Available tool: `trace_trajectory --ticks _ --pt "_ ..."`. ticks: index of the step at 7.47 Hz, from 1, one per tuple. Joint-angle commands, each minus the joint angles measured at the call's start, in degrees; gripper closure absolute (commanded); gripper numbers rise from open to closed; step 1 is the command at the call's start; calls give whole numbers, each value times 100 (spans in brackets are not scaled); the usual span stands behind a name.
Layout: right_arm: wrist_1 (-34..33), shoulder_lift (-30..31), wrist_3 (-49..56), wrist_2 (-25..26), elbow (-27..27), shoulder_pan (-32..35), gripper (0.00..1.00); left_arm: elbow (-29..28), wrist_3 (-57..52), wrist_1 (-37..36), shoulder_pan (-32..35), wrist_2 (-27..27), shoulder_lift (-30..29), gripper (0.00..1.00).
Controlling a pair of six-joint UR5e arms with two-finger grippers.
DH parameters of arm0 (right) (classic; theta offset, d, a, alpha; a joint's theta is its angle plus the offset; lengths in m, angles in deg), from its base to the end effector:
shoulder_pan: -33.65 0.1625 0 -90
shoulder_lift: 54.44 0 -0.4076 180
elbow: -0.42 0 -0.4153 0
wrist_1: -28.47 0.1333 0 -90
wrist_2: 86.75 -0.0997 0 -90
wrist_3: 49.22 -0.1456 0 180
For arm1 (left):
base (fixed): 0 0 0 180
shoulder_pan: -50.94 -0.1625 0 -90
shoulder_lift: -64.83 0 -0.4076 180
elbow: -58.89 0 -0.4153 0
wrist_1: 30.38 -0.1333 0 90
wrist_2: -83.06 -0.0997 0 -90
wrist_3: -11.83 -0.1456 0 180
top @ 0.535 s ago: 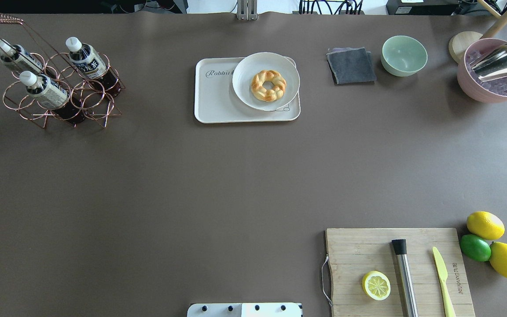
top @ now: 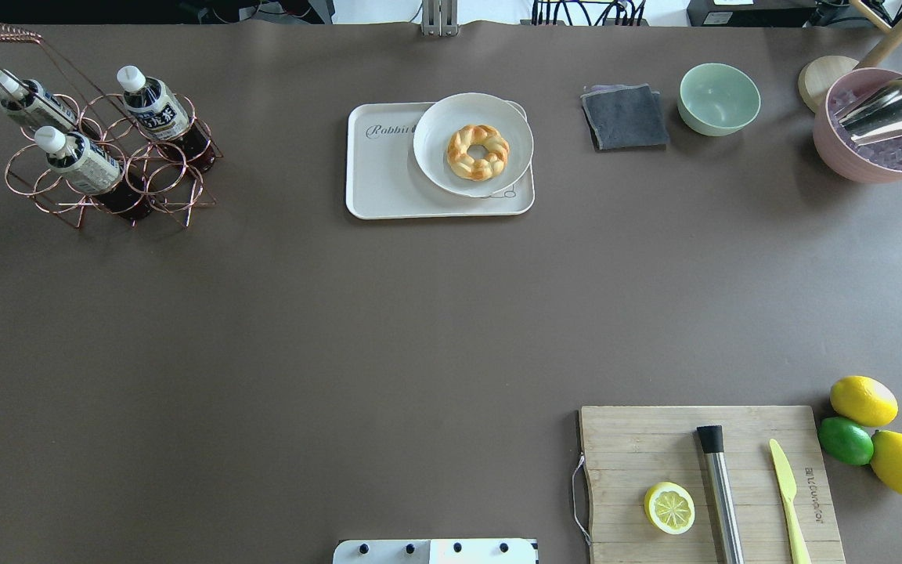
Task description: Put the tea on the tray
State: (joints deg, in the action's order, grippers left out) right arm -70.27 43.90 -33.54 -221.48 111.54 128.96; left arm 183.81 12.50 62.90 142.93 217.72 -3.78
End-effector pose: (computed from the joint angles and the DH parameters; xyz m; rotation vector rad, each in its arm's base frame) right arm 0.0726 -0.4478 0.5701 0.2083 -0.7564 -0.1992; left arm -0.0442 -0.3792 0.5152 0.2871 0.7702 0.0705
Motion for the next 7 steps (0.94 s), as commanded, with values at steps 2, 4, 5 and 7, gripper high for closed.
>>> trace_trajectory --ticks 2,4,5,7 --pt "21 -8 -57 -36 -29 -30 0 59 311 242 -304 69 -3 12" --pt "39 -8 -285 -62 -29 -74 0 -168 1881 1185 -900 18 -386 2" --pt "39 1 -294 -71 -55 -74 0 -448 2284 1419 -1529 -174 -764 2" --pt "48 1 -294 -80 -55 -118 0 -669 3562 1447 -2340 -965 -1494 2"
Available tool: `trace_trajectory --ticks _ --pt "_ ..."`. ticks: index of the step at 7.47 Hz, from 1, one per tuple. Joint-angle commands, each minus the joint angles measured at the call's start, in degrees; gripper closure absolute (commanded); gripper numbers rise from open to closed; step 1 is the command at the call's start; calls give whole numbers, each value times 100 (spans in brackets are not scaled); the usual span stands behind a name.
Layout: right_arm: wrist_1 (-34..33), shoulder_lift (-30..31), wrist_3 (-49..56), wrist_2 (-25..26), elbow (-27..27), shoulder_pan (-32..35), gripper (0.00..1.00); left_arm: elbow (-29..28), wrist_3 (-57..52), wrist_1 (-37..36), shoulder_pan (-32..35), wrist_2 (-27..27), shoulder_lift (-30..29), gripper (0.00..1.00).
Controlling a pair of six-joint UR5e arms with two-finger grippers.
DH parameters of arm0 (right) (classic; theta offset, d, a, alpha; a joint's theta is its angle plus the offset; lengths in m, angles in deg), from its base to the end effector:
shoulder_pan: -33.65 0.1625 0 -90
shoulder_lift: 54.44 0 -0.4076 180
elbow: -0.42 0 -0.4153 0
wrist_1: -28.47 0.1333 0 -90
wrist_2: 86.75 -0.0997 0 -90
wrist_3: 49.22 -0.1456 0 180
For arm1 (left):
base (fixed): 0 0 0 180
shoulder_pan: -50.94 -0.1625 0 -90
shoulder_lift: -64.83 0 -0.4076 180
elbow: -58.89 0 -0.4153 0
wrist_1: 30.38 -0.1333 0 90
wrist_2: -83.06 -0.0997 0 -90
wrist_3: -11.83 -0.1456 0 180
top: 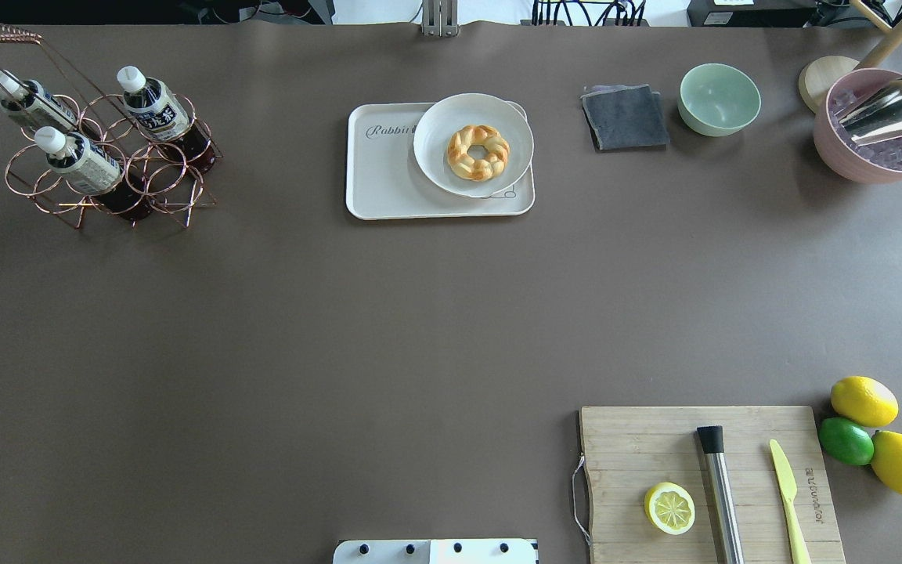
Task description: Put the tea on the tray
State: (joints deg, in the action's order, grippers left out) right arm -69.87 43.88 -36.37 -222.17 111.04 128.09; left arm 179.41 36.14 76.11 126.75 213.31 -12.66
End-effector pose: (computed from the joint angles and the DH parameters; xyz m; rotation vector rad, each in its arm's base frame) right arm 0.0646 -0.4497 0.5724 0.1840 -0.7745 -0.1664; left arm 0.0727 -0.4476 0.4671 0.3196 0.8313 0.0466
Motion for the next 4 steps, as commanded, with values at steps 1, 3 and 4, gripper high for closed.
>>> trace_trajectory --ticks 1,3,4 --pt "8 3 -11 -3 -6 -49 0 -213 1443 135 -883 -805 -731 2" --pt "8 12 -2 -3 3 -66 0 -579 1637 275 -1025 -931 -1343 3" --pt "17 38 24 -3 11 -75 0 -834 1943 606 -1234 -1253 -1574 3"
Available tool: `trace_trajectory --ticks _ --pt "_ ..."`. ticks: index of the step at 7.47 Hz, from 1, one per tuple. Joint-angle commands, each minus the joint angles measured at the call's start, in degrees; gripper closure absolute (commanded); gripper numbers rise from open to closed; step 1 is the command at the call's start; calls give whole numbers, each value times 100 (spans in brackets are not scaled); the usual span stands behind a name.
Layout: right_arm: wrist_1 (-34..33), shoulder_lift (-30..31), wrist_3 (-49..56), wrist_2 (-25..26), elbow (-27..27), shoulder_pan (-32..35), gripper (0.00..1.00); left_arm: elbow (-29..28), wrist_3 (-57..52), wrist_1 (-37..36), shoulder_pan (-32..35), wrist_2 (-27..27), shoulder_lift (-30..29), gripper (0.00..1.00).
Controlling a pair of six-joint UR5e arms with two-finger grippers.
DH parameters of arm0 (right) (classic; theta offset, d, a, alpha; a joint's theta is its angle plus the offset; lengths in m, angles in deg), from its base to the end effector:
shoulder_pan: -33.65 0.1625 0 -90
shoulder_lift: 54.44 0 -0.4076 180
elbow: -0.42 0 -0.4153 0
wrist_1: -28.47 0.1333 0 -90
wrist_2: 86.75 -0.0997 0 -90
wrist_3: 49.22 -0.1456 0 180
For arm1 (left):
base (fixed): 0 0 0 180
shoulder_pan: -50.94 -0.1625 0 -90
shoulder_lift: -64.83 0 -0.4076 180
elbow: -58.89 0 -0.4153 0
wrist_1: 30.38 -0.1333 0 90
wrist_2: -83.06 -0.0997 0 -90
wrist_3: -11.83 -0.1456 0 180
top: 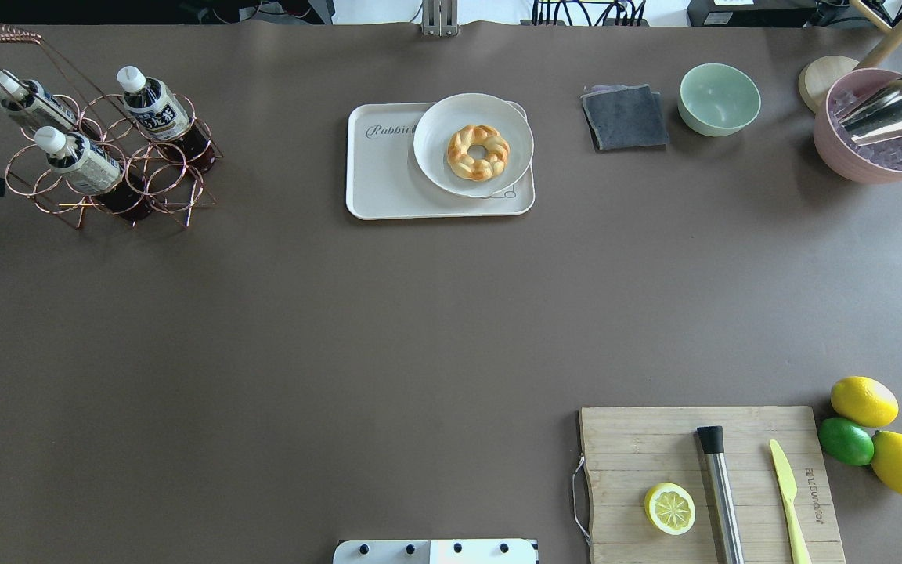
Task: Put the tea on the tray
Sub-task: 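Reach the left gripper down to the nearest tea bottle in the copper rack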
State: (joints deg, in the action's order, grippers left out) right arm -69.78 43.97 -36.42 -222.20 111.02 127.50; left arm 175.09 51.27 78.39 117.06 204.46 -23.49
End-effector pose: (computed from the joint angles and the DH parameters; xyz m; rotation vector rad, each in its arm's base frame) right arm 0.0599 -0.4498 0.5731 0.1795 -0.7762 -0.1751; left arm 0.1595 -0.5021 0.4197 0.3523 0.8287 -0.0460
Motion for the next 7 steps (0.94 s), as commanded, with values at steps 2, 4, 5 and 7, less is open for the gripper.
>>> trace_trajectory --ticks 2,4,5,7 --pt "8 38 64 -148 13 -104 0 -720 598 522 -415 -468 -850 4" --pt "-1 64 38 -149 5 -174 0 -992 521 557 -591 -731 -1132 7" --pt "-1 55 38 -149 5 -209 0 -1064 102 584 -574 -723 -1082 7" --pt "8 64 29 -149 13 -219 0 -1117 2 575 -565 -723 -1064 8"
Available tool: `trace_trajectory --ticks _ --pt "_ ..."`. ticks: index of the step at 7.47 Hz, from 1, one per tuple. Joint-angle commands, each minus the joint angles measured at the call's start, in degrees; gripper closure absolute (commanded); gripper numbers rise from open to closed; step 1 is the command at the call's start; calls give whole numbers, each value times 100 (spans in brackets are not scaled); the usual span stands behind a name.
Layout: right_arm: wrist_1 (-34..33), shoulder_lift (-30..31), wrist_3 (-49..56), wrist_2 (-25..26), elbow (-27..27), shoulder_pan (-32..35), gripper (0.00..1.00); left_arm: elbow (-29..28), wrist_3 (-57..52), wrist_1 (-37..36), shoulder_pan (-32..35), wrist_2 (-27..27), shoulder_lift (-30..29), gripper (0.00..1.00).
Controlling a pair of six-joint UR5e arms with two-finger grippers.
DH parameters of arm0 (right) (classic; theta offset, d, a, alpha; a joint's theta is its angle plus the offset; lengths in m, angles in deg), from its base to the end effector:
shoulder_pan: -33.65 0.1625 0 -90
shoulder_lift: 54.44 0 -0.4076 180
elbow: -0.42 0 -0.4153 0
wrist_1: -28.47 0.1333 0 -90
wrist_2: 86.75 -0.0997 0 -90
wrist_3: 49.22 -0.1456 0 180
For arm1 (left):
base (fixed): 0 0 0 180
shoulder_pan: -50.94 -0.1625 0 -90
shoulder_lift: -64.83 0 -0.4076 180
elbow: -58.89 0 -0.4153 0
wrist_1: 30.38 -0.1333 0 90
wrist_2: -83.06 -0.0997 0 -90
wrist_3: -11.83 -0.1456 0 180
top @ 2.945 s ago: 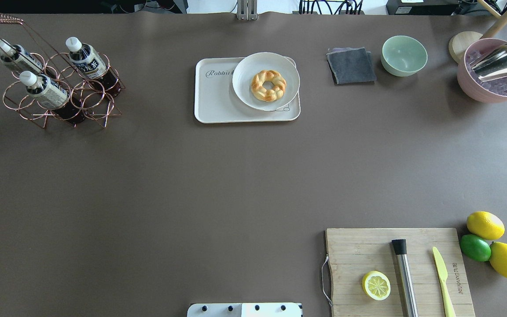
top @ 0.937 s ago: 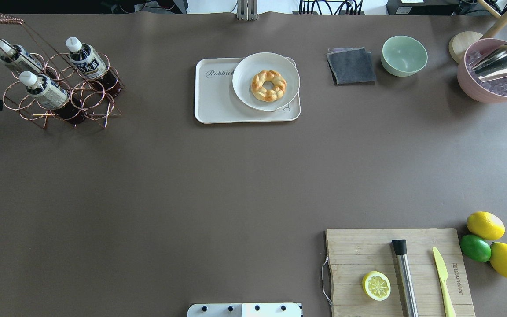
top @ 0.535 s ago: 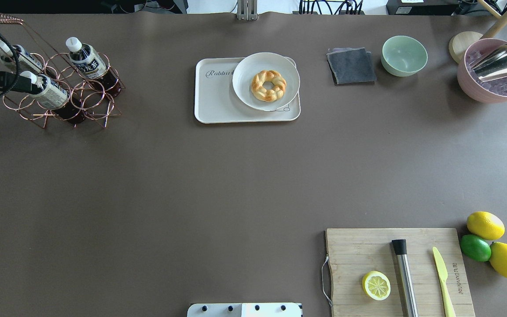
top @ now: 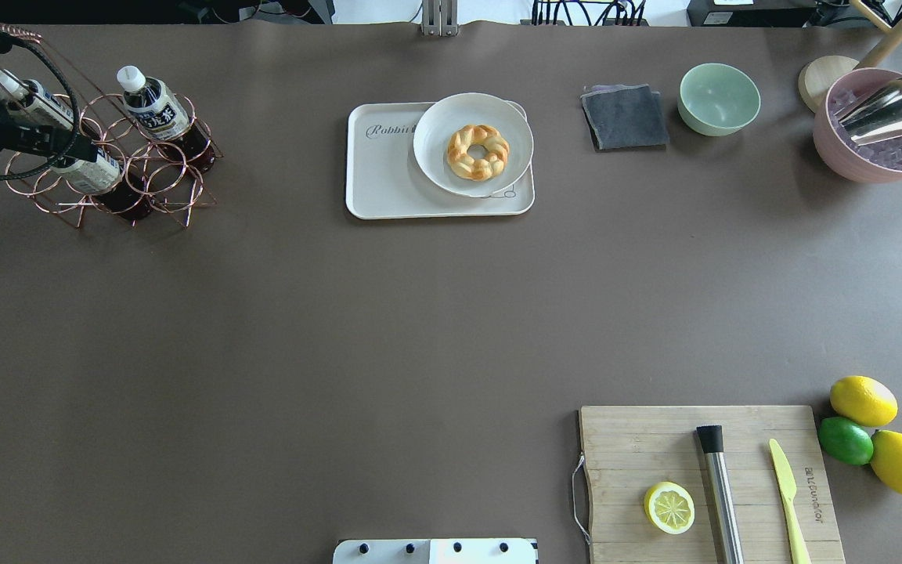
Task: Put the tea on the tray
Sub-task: 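Reach the left gripper down to the nearest tea bottle in the copper rack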
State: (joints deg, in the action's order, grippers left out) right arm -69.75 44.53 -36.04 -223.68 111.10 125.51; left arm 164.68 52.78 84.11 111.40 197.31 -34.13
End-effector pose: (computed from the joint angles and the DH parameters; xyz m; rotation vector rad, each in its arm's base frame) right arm 0.0415 -0.4476 0.5740 0.1645 -0.8058 -0.2113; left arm 0.2350 -0.5637 0.4024 0.4615 0.8111 -0.0027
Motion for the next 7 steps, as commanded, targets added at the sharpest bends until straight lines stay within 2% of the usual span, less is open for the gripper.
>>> trace_trajectory --ticks 1,4,6,7 --pt "5 -1 -26 -9 -3 -37 0 -76 -158 3 17 -7 35 9" --pt "5 -9 -35 -10 23 -55 0 -120 -158 -5 114 37 35 26" --pt "5 -9 -35 -1 14 -55 0 -172 -149 -14 149 19 26 28" --pt "5 -9 -35 -1 14 -72 0 -207 -149 -14 149 10 9 35"
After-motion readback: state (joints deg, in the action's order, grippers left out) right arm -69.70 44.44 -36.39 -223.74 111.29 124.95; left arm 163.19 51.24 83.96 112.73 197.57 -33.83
